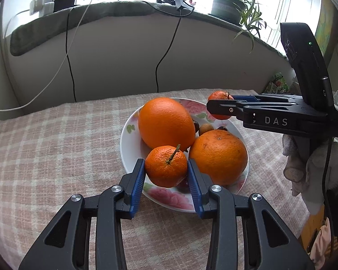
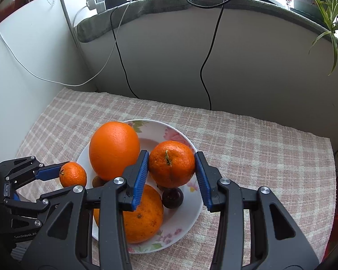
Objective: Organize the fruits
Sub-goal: 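Open both tools to release the two tangerines onto the plate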
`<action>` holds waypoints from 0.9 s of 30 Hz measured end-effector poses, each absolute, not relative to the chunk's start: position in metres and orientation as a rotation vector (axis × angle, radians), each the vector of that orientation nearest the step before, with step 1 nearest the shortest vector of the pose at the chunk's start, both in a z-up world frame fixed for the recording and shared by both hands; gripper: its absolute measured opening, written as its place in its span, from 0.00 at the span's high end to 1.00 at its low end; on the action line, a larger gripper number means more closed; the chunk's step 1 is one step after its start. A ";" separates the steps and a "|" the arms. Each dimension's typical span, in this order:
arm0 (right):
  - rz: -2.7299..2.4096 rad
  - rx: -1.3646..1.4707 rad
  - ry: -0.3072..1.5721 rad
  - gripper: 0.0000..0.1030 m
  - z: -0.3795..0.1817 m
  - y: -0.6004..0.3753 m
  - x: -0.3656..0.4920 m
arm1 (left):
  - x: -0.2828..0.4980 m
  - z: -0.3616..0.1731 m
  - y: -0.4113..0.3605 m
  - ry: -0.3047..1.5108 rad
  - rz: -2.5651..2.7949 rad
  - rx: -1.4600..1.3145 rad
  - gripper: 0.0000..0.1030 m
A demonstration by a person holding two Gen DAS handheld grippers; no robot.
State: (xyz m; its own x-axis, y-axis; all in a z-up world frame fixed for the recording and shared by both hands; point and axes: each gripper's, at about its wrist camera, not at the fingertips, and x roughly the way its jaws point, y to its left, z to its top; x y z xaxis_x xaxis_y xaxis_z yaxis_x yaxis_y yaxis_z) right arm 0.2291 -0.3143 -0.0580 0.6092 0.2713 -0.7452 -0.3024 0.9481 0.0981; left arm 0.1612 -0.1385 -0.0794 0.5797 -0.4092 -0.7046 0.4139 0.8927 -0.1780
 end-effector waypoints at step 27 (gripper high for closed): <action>0.351 -0.040 0.752 0.34 -0.032 -0.302 0.178 | 0.150 -0.069 -0.099 0.768 -0.469 0.009 0.47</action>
